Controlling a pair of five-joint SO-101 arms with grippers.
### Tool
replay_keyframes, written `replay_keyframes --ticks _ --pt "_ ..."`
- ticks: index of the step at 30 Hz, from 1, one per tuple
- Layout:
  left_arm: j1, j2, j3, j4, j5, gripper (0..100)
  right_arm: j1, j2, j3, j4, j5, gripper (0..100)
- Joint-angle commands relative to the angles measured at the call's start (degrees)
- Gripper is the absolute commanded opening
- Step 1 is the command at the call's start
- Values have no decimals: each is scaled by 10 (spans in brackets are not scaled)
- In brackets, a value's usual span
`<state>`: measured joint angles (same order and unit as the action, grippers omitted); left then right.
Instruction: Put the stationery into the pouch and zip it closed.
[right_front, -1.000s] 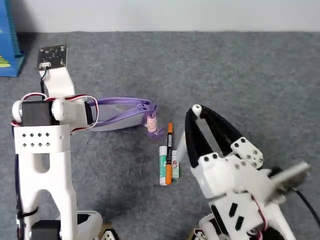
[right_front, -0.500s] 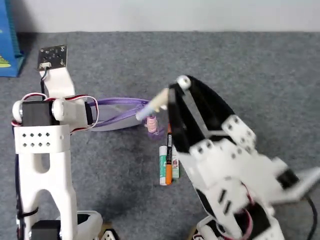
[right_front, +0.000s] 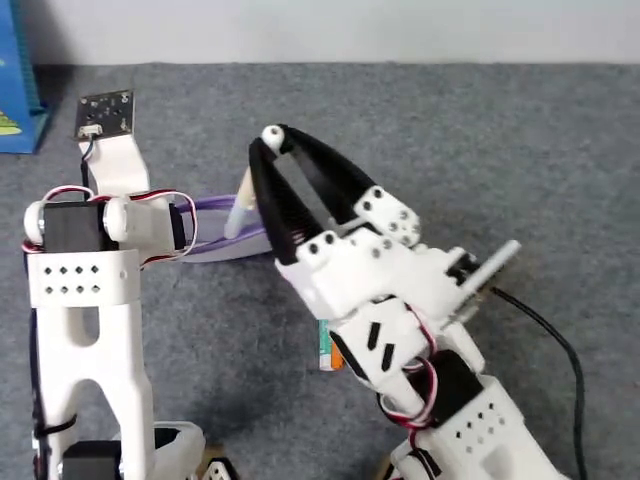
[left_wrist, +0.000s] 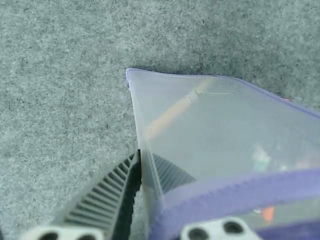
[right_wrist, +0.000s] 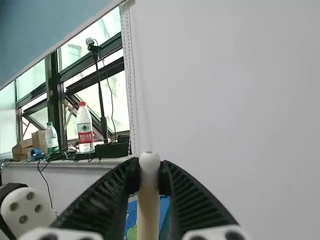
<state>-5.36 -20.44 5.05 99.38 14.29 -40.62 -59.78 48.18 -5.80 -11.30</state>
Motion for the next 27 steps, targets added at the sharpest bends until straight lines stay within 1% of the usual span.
replay_keyframes --ticks 1,9,12,14,17,19,20,22,24,27 --pt "1 3 5 -13 2 10 -3 25 -2 -11 -3 8" --pt "1 3 5 -13 1 10 -5 63 -1 -6 1 8" --pt "1 3 5 -13 1 10 -7 81 6 35 45 18" --pt "1 3 5 -12 1 10 -18 85 10 87 63 64" --pt "0 3 5 -12 1 10 -22 57 10 166 63 201" --pt "0 2 5 -11 1 10 -22 23 10 211 52 282" --pt "0 2 5 -11 1 10 -22 4 8 237 40 302" --pt "0 2 5 -11 1 10 -20 -36 7 286 27 306" --pt "0 2 5 -11 1 10 -19 -73 7 339 23 288" --pt "-4 2 5 -11 1 10 -8 -116 7 422 16 206"
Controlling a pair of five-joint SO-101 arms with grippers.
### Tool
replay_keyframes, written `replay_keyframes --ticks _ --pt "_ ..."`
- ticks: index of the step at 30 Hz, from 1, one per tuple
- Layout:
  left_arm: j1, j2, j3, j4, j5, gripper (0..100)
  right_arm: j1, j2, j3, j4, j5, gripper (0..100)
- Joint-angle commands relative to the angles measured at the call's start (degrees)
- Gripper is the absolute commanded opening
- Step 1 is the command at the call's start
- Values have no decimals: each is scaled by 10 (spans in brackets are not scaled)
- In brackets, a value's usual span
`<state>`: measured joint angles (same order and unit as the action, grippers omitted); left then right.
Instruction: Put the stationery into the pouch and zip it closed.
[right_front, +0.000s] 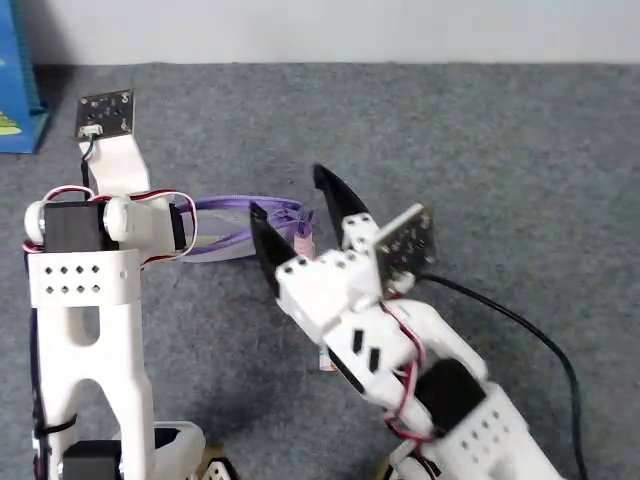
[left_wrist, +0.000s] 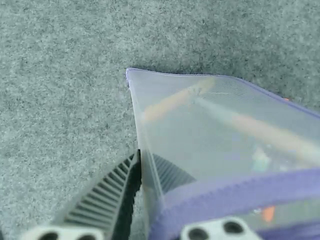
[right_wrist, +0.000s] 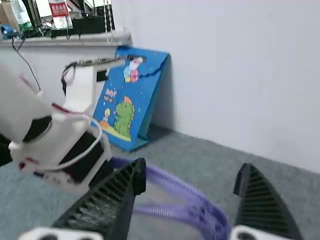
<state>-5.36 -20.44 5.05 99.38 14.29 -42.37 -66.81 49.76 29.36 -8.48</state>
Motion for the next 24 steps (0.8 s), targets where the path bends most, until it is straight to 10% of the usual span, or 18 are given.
replay_keyframes --ticks 1,13,24 --pt "-11 -2 5 -11 1 10 17 -56 -9 90 -27 174" --pt "-72 -90 8 -4 -12 10 94 30 -6 328 -127 95" --pt "-78 -93 33 -13 -14 10 113 328 -8 276 -166 95"
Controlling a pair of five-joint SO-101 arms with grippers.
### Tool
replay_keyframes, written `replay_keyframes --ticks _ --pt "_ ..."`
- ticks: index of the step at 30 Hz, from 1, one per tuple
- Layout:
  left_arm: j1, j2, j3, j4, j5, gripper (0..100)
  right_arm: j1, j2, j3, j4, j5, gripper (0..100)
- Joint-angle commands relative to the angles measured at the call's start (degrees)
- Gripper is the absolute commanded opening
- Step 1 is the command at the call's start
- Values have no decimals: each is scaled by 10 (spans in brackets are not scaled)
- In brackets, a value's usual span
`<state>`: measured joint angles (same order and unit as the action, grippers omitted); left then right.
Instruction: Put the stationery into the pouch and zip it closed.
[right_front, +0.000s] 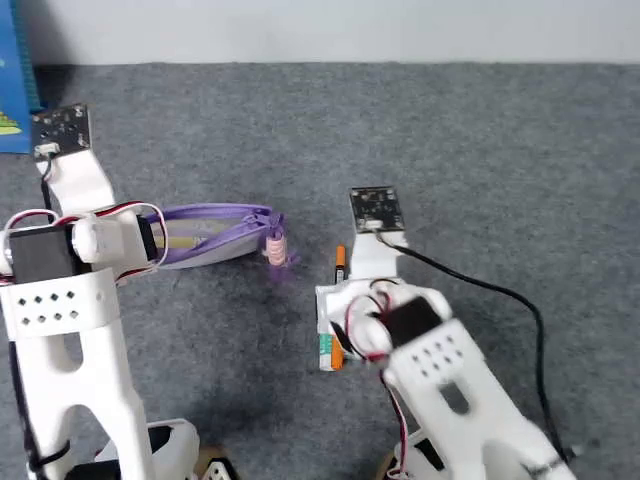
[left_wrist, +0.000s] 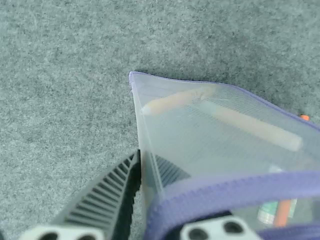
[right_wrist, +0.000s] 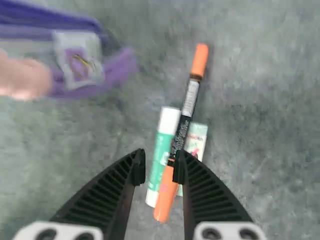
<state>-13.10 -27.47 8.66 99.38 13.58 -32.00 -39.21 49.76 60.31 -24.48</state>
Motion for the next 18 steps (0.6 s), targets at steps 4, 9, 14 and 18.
replay_keyframes --ticks 4,9,14,18 --pt "-1 -21 -3 -13 -7 10 33 125 -9 -92 0 95" --pt "-1 -19 -2 -14 -7 10 49 182 -11 -130 22 95" --pt "0 -19 -2 -14 -7 10 50 219 -47 -119 21 119" --pt "0 -20 6 -16 -7 10 51 261 -74 -93 21 251"
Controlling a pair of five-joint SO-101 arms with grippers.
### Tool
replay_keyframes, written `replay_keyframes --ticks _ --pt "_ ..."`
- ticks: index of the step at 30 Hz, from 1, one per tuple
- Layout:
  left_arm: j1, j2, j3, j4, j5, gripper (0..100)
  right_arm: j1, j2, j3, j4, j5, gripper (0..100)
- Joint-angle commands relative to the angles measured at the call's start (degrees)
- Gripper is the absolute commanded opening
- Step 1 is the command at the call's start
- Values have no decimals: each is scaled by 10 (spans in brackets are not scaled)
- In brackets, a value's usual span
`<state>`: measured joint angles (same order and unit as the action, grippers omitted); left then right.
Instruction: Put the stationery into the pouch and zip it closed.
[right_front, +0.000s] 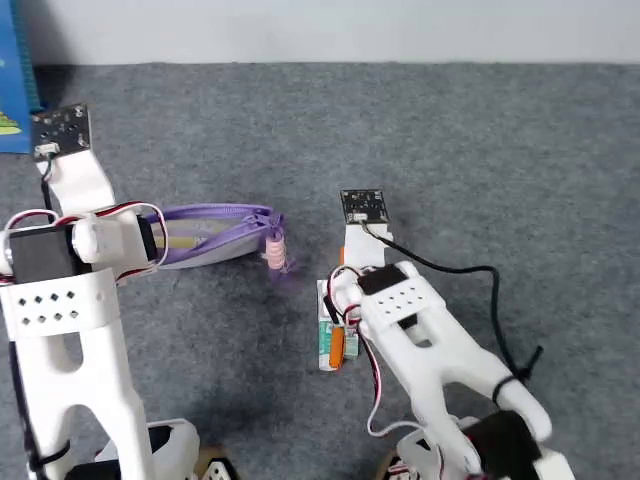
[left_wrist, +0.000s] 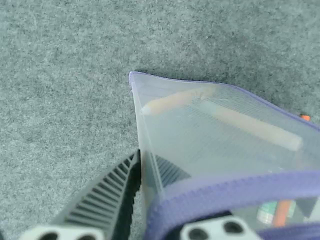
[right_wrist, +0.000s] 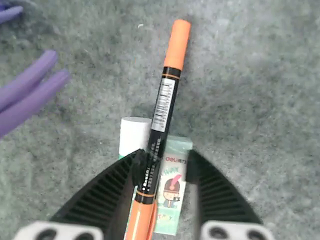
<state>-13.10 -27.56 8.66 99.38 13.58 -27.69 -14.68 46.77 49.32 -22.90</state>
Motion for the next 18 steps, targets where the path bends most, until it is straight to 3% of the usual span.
replay_keyframes --ticks 1,13,18 --pt "0 -18 7 -19 -7 10 7 26 -50 20 5 269" --pt "0 -19 22 -32 -7 10 8 96 -67 -32 8 83" --pt "0 -18 22 -32 -8 11 29 90 -70 -22 9 50"
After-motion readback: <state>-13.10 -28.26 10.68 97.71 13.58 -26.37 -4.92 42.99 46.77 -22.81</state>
